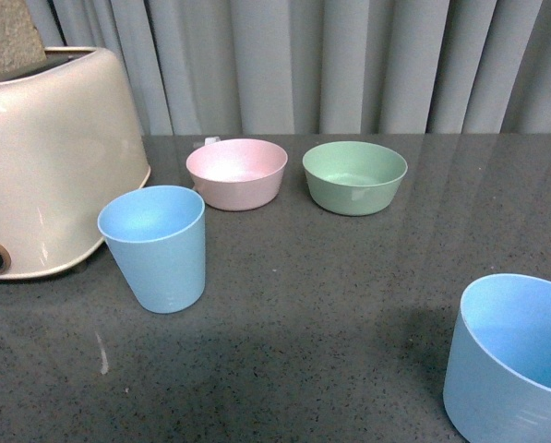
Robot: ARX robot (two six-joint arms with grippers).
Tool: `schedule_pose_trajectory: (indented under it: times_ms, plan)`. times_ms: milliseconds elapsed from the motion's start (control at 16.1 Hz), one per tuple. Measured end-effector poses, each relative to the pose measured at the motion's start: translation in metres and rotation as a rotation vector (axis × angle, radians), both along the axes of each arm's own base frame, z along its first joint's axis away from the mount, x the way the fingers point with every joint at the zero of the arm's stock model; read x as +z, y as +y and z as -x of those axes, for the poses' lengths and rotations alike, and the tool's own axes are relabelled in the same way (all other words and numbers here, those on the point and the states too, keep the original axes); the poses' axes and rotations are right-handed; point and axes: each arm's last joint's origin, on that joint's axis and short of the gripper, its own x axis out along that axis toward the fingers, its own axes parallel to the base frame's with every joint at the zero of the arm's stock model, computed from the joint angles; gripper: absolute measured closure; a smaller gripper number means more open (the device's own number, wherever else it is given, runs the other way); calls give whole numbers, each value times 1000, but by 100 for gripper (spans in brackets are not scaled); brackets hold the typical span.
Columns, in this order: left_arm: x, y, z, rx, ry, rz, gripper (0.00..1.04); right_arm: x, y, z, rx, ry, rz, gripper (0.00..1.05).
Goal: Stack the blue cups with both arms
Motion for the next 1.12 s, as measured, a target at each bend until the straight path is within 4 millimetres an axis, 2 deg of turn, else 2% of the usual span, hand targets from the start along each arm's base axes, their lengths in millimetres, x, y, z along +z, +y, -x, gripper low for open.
schedule_pose_trajectory:
  times_ms: [62, 125, 187, 311, 374, 498, 685, 747, 872, 997, 1121]
  plan:
    - [2, -5, -1, 75, 166, -11, 7, 0, 0, 0, -1, 0, 0, 7]
    - [9, -9, -3, 131, 212, -39, 7, 0, 0, 0, 1, -1, 0, 7]
    - [19, -11, -2, 173, 176, -39, 7, 0, 0, 0, -1, 1, 0, 7]
    - [52, -14, -3, 136, 56, 3, 7, 0, 0, 0, 0, 0, 0, 7]
    - [63, -14, -8, 104, 21, 7, 7, 0, 0, 0, 0, 0, 0, 7]
    - [78, -8, -33, 59, -24, -15, 7, 0, 0, 0, 0, 0, 0, 7]
    - [118, -2, -91, -136, -121, -46, 7, 0, 0, 0, 0, 0, 0, 7]
    - [122, -8, -110, -236, -100, -63, 7, 0, 0, 0, 0, 0, 0, 7]
    - [117, -29, -143, -449, 33, -100, 7, 0, 0, 0, 0, 0, 0, 7]
    - [123, -47, -159, -650, 90, -169, 7, 0, 0, 0, 0, 0, 0, 7]
    - [123, -53, -161, -706, 108, -193, 7, 0, 0, 0, 0, 0, 0, 7]
